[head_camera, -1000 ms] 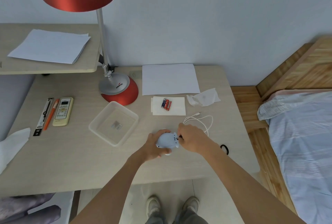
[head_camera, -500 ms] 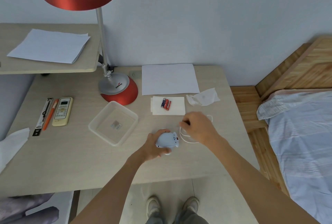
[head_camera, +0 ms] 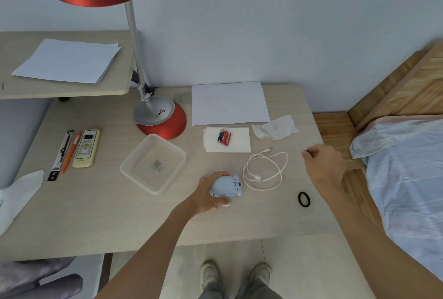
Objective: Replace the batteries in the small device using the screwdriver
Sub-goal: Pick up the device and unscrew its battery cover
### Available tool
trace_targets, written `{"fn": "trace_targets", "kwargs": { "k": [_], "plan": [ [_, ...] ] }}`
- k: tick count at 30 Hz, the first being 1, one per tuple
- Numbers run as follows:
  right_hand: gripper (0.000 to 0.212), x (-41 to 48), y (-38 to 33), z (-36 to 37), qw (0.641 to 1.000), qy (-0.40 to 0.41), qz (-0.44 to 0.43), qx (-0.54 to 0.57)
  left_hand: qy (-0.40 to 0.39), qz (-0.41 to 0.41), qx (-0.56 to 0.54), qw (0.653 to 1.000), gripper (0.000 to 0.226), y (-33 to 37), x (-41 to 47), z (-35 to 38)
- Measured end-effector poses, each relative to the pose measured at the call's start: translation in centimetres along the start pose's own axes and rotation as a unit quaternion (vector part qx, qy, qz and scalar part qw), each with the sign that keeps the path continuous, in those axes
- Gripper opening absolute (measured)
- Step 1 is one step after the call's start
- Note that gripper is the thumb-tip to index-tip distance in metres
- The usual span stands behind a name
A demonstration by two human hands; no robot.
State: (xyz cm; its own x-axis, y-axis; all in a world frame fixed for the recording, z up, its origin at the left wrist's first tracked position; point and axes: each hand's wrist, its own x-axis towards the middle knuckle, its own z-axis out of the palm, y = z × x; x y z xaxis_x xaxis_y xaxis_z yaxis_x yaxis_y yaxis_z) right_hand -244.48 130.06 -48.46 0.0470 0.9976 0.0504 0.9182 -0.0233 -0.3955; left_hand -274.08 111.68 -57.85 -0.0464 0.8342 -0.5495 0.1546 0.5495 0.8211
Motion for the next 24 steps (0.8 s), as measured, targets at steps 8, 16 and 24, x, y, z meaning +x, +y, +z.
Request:
{"fn": "trace_targets", "kwargs": {
  "k": [8,16,24],
  "plan": [
    [0.009,0.6,3.4,6.3,0.993,-0.046,0.103,0.038,-0.004,0.003,-0.011,1.0,0.076,0.0,-0.3,-0.1],
    [0.018,1.4,4.2,8.4,0.983,-0.039,0.155,0.094,-0.002,0.004,-0.021,1.0,0.077,-0.1,-0.3,-0.1],
    [0.032,1.9,4.3,4.4,0.978,0.003,0.136,0.158,-0.005,0.003,-0.016,1.0,0.077,0.1,-0.6,-0.2]
  ]
}}
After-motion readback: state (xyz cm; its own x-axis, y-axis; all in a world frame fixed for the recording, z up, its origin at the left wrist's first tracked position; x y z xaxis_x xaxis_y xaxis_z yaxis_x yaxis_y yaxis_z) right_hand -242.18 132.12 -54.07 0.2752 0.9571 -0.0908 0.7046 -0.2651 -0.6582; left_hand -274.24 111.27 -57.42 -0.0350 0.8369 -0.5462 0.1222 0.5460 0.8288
